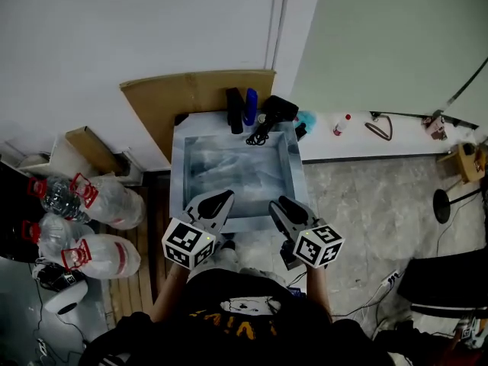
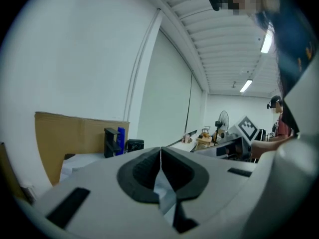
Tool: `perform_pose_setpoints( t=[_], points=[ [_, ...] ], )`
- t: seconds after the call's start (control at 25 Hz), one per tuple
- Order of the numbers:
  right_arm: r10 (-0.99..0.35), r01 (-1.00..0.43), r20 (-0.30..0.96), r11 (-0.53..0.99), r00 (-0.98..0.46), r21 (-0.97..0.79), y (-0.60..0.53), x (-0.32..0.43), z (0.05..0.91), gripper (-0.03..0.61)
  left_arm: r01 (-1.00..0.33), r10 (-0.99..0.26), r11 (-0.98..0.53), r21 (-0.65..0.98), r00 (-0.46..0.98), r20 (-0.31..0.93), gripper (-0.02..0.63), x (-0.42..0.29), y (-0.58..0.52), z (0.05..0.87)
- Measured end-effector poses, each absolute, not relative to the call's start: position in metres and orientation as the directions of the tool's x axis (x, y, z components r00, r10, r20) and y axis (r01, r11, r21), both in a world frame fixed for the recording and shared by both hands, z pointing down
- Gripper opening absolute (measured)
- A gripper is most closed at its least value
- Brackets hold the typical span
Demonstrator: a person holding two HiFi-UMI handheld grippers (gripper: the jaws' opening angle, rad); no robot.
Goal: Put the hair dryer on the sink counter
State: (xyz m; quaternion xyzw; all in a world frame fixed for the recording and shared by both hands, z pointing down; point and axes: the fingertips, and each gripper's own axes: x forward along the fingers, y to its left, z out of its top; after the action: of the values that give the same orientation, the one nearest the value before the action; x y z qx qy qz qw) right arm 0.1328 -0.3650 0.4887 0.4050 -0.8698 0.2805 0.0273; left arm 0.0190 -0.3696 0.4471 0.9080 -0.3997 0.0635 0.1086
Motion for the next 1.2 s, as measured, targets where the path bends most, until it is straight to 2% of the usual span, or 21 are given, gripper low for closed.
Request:
perform_pose_setpoints(
  t=[0.24, 0.52, 1.2],
  points=[
    [-0.679, -0.716, 0.262, 0.566, -0.686, -0.407, -0.309, 0.155, 0.485, 0.137, -0.755, -0.730, -0.640, 0.141, 0.655, 0.197, 0.009, 0.048, -0.322, 0.442],
    [-0.655, -0.667, 0.218, 0.584, -0.724, -0.462, -0.272, 0.165, 0.487, 0.121, -0.769, -0.728, -0.625, 0.135, 0.636, 0.256, 0.009, 0.071, -0.272, 0.451],
    [-0.661, -0.677, 0.217, 0.592, -0.718, -0.437, -0.236, 0.136, 0.488, 0.078, -0.748, -0.695, -0.658, 0.092, 0.650, 0.308, 0.009, 0.056, -0.224, 0.450]
  ],
)
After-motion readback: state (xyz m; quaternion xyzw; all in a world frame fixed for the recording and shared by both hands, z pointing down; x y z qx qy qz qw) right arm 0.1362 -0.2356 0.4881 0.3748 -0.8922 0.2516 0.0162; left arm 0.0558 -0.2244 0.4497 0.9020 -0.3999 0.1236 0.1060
